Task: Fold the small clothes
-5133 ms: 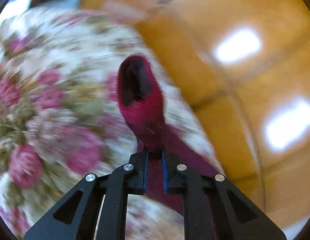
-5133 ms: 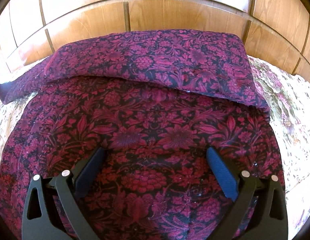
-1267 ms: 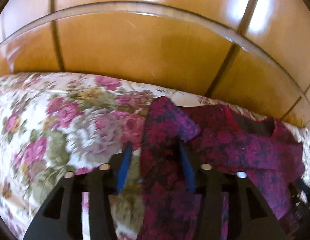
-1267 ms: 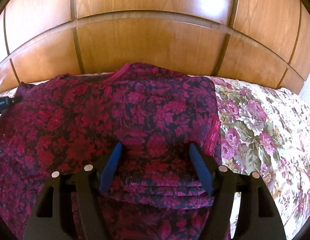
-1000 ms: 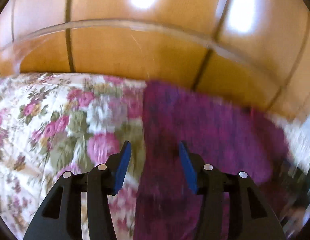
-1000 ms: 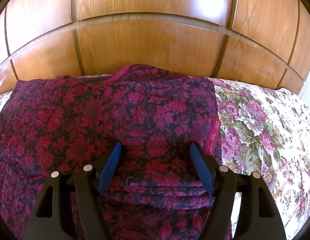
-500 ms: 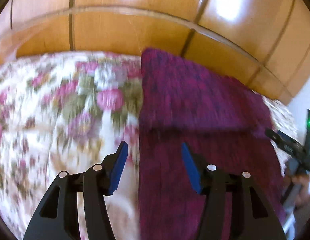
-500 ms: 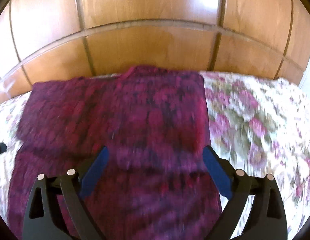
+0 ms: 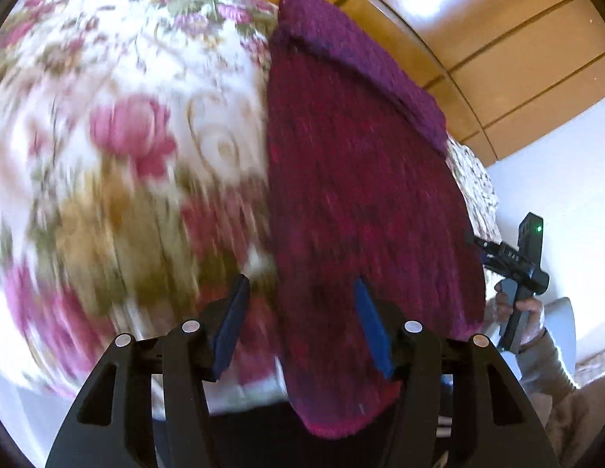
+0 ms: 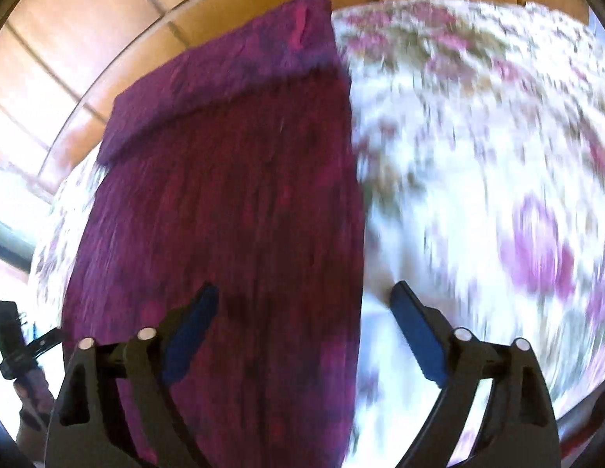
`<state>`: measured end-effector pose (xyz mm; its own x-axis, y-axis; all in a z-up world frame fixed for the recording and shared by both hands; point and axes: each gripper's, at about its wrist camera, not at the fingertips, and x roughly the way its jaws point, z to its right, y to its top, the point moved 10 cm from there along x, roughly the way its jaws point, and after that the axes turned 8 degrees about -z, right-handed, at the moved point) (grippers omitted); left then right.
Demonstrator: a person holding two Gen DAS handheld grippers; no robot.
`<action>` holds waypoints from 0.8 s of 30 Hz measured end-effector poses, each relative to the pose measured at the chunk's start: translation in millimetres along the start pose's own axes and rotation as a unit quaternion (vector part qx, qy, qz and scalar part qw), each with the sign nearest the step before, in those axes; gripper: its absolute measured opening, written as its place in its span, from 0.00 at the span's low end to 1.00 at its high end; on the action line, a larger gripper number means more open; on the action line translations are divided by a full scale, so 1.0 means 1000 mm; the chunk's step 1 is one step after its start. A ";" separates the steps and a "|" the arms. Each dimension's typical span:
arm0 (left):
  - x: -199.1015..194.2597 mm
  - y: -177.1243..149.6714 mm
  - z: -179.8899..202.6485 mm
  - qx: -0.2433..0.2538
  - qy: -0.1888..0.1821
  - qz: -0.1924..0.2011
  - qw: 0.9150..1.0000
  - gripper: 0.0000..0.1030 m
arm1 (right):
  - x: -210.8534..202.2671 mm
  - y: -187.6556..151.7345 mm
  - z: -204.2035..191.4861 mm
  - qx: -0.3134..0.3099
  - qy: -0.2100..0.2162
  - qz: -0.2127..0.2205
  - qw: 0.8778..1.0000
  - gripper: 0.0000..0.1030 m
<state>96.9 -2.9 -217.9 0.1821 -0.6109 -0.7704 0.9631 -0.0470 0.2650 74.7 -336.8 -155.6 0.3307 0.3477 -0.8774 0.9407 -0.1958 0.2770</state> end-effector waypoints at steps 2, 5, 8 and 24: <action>0.004 -0.020 0.012 0.002 -0.016 -0.010 1.000 0.53 | -0.004 -0.024 -0.006 -0.016 -0.001 -0.011 1.000 0.80; 0.016 -0.040 0.024 0.023 -0.002 -0.027 0.999 0.44 | -0.007 -0.058 -0.014 -0.032 0.012 -0.045 0.998 0.69; 0.017 -0.043 0.025 0.023 0.004 -0.016 1.000 0.22 | -0.007 -0.081 -0.019 -0.036 0.031 -0.077 0.996 0.47; -0.048 0.063 0.091 0.035 -0.155 0.089 0.983 0.15 | -0.072 0.016 -0.062 0.014 0.205 0.048 0.978 0.22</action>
<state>130.3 -48.5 -111.3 0.2666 -0.8251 -0.4982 0.9034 0.0337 0.4275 70.3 -308.1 -63.4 0.4255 0.6634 -0.6156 0.9032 -0.2687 0.3346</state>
